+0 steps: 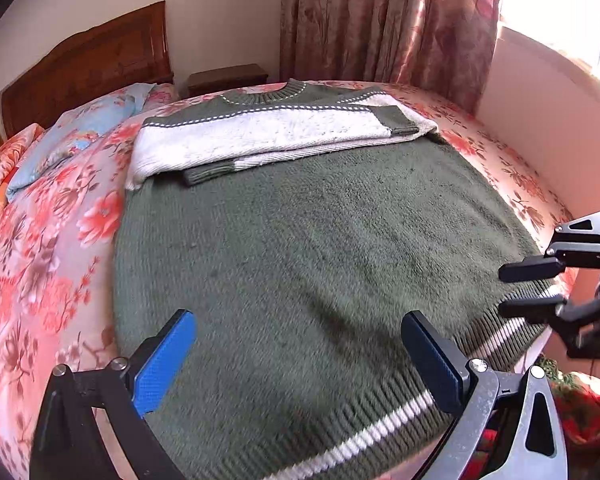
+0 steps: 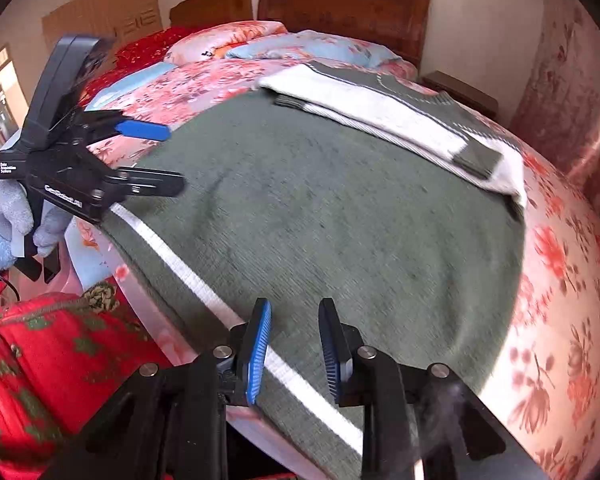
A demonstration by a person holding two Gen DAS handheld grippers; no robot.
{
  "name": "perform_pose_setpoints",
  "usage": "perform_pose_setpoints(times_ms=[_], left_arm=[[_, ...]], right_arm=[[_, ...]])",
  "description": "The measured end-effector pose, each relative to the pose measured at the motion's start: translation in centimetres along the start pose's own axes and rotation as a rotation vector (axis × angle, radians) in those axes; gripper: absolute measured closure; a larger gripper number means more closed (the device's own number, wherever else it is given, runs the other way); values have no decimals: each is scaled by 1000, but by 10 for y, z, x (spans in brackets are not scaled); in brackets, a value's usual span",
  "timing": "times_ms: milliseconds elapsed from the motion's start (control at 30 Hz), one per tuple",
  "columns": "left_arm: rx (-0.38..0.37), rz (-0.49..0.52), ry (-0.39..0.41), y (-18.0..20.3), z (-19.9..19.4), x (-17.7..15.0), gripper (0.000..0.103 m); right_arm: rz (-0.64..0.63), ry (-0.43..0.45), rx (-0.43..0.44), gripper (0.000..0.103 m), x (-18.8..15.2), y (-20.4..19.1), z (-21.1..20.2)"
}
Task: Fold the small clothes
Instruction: 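Push the folded sweater toward the headboard with the left gripper, then move both grippers to the striped hem of the dark green sweater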
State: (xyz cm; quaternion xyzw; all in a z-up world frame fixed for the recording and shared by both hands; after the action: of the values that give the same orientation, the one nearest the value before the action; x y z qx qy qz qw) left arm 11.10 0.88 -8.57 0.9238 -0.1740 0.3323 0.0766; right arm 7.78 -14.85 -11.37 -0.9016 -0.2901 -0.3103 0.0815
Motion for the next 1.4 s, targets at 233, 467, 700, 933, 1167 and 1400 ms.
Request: perform_pose_setpoints(times_ms=[233,467,700,933,1167,1400], left_arm=[[-1,36,-74,0,20,-26,0],[11,3,-88,-23,-9,-60,0],[-32,18,-38,16,-11,-35,0],[-58,73,-65,21,-4,-57,0],[-38,65,-64,8,-19,-80,0],[34,101,-34,21,-23,-46,0]], right_arm=[[-51,-32,8,77,7,-14,32],[91,-60,-5,76,-42,30,-5],[53,4,-24,77,-23,2,-13],[33,-19,28,76,-31,-5,3],[127,-16,24,76,-72,20,-28],[154,41,-29,76,-51,36,-39]])
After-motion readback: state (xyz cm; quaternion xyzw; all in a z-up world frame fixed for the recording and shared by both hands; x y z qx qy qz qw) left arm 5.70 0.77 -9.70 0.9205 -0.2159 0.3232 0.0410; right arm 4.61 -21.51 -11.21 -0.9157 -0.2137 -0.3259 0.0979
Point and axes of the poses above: each gripper's, at about its wrist camera, not at the fingertips, and z roughly the way its jaws point, y to its right, x to its top, the point moved 3 cm from there along z, roughly the way its jaws point, and after that the axes turned 3 degrees about y, right-handed, at the moved point
